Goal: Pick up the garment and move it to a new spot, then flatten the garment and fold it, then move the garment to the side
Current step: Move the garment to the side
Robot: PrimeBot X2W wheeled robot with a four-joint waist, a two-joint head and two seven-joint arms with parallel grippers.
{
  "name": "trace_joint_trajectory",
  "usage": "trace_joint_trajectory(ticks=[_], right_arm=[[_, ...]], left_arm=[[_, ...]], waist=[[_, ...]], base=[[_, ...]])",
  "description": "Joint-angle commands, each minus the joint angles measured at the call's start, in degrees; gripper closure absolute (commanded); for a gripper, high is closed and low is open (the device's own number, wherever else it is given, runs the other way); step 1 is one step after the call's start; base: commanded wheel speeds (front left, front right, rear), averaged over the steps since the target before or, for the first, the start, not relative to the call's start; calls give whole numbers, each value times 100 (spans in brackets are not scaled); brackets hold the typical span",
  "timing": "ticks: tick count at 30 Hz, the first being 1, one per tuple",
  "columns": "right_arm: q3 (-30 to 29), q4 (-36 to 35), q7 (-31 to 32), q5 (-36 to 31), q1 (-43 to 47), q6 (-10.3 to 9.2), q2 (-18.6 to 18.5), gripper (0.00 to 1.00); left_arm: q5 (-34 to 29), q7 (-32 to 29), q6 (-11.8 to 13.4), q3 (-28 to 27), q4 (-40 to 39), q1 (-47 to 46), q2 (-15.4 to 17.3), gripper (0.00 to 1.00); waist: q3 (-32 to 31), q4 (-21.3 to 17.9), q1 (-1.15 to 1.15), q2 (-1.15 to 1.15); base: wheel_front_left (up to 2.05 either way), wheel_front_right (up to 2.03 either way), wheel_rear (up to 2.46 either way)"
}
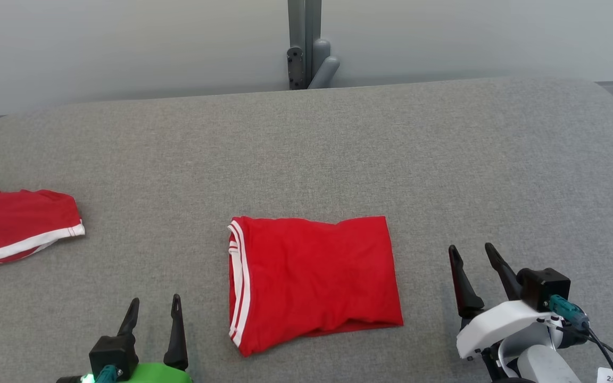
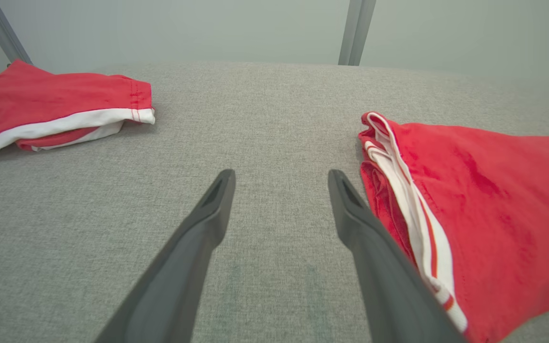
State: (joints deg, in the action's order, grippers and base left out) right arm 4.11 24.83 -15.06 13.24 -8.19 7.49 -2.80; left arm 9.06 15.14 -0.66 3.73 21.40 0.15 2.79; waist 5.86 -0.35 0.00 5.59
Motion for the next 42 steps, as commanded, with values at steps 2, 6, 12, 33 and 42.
trace_joint_trajectory(ticks=[2, 6, 12, 33, 42], right_arm=[[6, -38, -16, -51, 109, -1, -23, 0], [5, -46, -16, 8, 130, -1, -23, 0], [38, -14, -16, -40, 133, -1, -22, 0], [907, 1189, -12, 928, -524, -1, -22, 58], [695, 1064, -9, 832, -645, -6, -32, 100]], left_arm=[[-19, -4, -8, -26, -7, 102, 22, 0], [-20, -4, -6, -43, -29, 119, 22, 0], [-68, -4, -29, -20, -37, 17, 22, 0], [-80, -5, -138, 238, 73, -330, 21, 0], [-90, -5, -141, 141, -8, -214, 19, 0]], waist=[[-40, -34, 0, 0], [-68, -50, 0, 0], [18, 16, 0, 0], [743, 1140, 0, 0], [728, 767, 0, 0]], base=[[0, 0, 0], [0, 0, 0], [0, 0, 0], [0, 0, 0], [0, 0, 0]])
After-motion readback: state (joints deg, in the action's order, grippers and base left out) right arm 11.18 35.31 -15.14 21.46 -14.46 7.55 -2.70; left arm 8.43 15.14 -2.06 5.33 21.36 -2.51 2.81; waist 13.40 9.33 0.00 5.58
